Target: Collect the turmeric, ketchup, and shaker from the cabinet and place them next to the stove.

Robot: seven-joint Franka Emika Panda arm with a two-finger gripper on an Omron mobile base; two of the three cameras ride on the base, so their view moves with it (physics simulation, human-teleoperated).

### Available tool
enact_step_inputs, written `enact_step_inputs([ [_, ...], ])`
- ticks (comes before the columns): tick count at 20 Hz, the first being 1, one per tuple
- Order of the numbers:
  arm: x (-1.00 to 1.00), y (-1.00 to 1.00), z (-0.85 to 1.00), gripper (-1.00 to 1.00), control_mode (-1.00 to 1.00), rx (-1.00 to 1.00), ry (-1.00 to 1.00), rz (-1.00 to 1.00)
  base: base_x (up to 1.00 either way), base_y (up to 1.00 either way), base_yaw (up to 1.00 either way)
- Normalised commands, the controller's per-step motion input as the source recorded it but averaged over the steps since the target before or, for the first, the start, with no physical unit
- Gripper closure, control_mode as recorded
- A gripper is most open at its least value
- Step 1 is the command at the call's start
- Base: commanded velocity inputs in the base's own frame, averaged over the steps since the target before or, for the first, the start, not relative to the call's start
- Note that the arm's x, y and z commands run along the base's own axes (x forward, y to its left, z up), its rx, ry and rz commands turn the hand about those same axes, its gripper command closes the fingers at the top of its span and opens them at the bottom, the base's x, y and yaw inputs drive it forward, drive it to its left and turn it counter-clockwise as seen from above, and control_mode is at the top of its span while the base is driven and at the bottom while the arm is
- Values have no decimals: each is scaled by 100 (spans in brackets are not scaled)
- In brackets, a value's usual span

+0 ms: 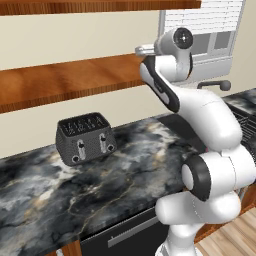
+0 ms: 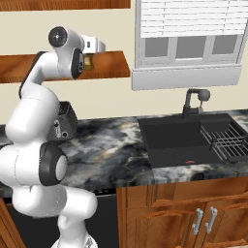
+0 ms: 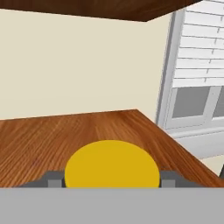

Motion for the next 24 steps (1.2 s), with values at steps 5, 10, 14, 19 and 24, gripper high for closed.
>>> enact_step_inputs([
  [5, -60, -42, 0, 100, -100, 6, -7, 0, 0, 0, 0],
  [10, -93, -41, 0, 100, -100, 9, -11, 0, 0, 0, 0],
  [14, -99, -37, 0, 100, -100, 6, -9, 0, 0, 0, 0],
  [19, -100, -48, 0, 100, -100, 6, -9, 0, 0, 0, 0],
  [24, -100, -46, -1, 100, -100, 1, -3, 0, 0, 0, 0],
])
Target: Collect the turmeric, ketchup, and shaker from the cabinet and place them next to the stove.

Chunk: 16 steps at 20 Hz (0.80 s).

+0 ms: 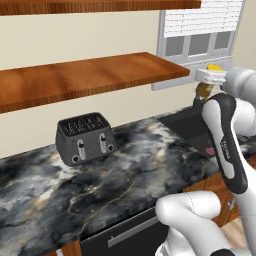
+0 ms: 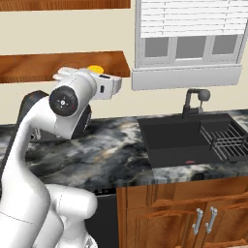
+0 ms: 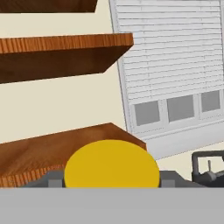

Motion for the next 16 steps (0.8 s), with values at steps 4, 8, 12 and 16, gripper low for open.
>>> enact_step_inputs([
  [4, -95, -17, -24, 100, -100, -2, 0, 0, 0, 0, 0],
  [8, -82, -2, -54, 100, -100, -4, 1, 0, 0, 0, 0],
  [12, -59, -3, -57, 100, -100, 0, 0, 0, 0, 0, 0],
  [16, 0, 0, 0, 100, 100, 0, 0, 0, -76, -60, -6],
])
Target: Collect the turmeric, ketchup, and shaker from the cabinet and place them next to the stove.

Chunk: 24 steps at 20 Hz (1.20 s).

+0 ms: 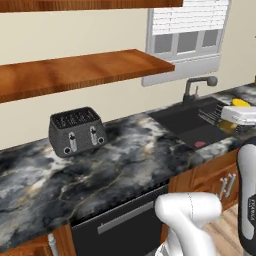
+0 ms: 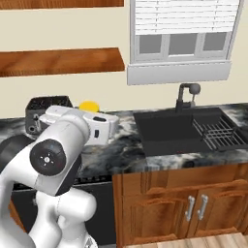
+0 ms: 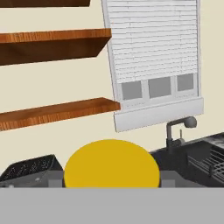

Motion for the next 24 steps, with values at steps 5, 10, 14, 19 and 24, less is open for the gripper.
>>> enact_step_inputs([
  [5, 0, 0, 0, 100, 100, 0, 0, 0, -70, -98, -13],
  [10, 0, 0, 0, 100, 100, 0, 0, 0, -38, -100, -19],
  [14, 0, 0, 0, 100, 100, 0, 0, 0, -1, -96, -34],
  [19, 0, 0, 0, 100, 100, 0, 0, 0, 0, -72, -48],
  [24, 0, 0, 0, 100, 100, 0, 0, 0, -2, -59, -56],
])
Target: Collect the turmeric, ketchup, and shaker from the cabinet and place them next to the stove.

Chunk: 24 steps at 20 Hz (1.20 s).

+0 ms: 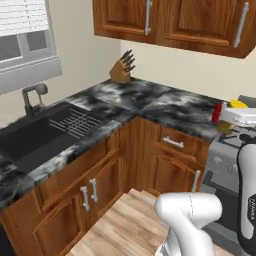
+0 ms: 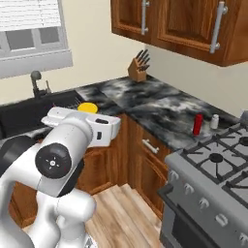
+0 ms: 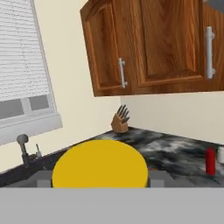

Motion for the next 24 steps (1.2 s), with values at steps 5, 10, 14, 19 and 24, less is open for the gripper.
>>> enact_step_inputs([
  [5, 0, 0, 0, 100, 100, 0, 0, 0, -20, -17, -62],
  [10, 0, 0, 0, 100, 100, 0, 0, 0, 2, 1, -60],
  [14, 0, 0, 0, 100, 100, 0, 0, 0, 29, 28, -44],
  [19, 0, 0, 0, 100, 100, 0, 0, 0, 40, 68, -28],
  [24, 0, 0, 0, 100, 100, 0, 0, 0, 48, 70, -22],
])
